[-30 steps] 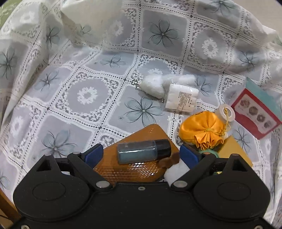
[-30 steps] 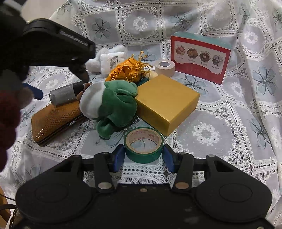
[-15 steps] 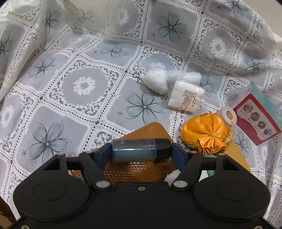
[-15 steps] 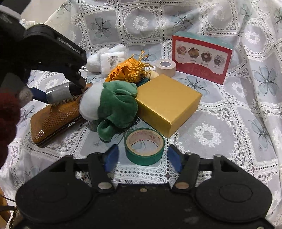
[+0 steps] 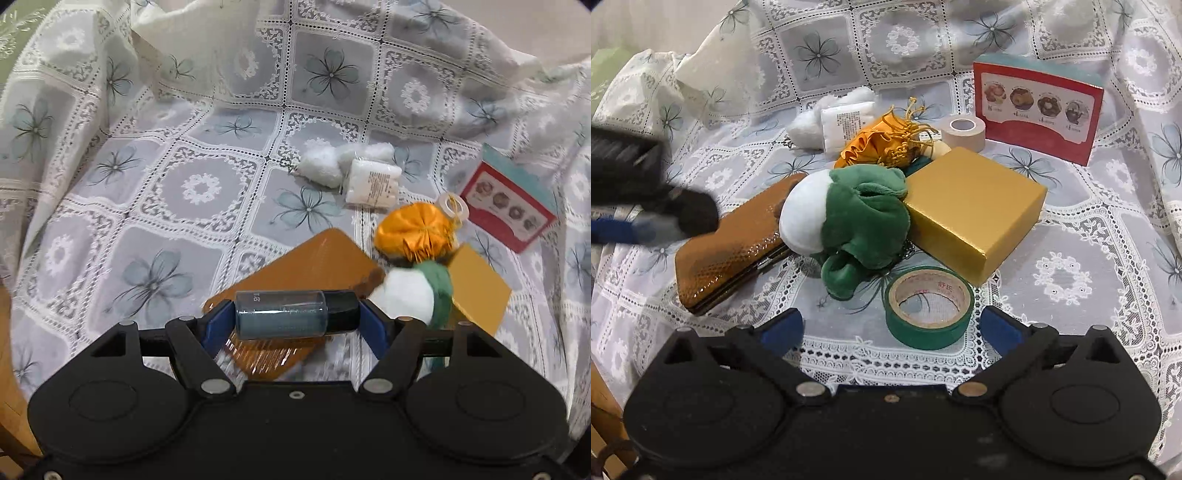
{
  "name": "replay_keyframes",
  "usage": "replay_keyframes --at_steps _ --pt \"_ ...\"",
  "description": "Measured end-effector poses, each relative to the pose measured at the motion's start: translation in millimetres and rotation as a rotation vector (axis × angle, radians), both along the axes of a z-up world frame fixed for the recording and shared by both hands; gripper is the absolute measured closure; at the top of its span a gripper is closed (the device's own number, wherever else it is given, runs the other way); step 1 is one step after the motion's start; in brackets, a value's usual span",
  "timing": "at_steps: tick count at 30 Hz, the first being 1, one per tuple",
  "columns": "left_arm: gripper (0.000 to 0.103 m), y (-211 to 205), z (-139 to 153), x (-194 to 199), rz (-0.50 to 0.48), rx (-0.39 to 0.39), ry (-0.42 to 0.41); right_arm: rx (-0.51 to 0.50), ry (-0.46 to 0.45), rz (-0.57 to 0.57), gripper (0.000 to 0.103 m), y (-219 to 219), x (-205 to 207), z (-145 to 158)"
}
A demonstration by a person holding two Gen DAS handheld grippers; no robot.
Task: Organize soft objects
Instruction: 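Carry the bottle and tape to the basket and open both tools to drop them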
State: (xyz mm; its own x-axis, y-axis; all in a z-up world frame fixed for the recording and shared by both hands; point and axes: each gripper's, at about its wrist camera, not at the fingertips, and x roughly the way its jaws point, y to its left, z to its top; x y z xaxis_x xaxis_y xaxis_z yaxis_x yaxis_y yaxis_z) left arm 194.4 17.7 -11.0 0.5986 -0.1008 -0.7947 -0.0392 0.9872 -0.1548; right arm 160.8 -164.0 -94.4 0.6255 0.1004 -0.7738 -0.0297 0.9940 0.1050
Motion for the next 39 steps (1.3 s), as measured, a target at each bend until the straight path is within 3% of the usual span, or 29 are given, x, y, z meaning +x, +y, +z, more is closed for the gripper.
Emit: replay_keyframes --at_steps 7,10,12,14,19,39 --pt "0.036 5.4 1.7 -37.1 -0.039 0.034 -0.002 0.038 0.048 0.021 0.0 -6.8 8.1 2.9" --pt "0.036 7.7 1.0 -51.6 -0.053 0.042 0.014 0.023 0.069 -0.011 0.019 -10.0 9.4 8.4" --pt "0.036 8.2 0.4 -61.3 -0.062 0.051 0.025 0.007 0.077 -0.037 0.04 -13.5 9.6 11.7" --pt "0.036 7.3 -0.5 -69.3 -0.072 0.055 0.035 0.004 0.086 -0.066 0.055 -19.8 9.1 14.7" --pt "0.036 2.2 -1.9 -90.2 -0.104 0.056 0.054 0.084 0.101 -0.105 0.055 -38.1 -2.0 25.7" --pt "0.036 -9.4 -21.2 -157.1 -0.263 0.059 0.162 0.078 0.006 -0.039 0.055 -46.9 -116.5 85.5"
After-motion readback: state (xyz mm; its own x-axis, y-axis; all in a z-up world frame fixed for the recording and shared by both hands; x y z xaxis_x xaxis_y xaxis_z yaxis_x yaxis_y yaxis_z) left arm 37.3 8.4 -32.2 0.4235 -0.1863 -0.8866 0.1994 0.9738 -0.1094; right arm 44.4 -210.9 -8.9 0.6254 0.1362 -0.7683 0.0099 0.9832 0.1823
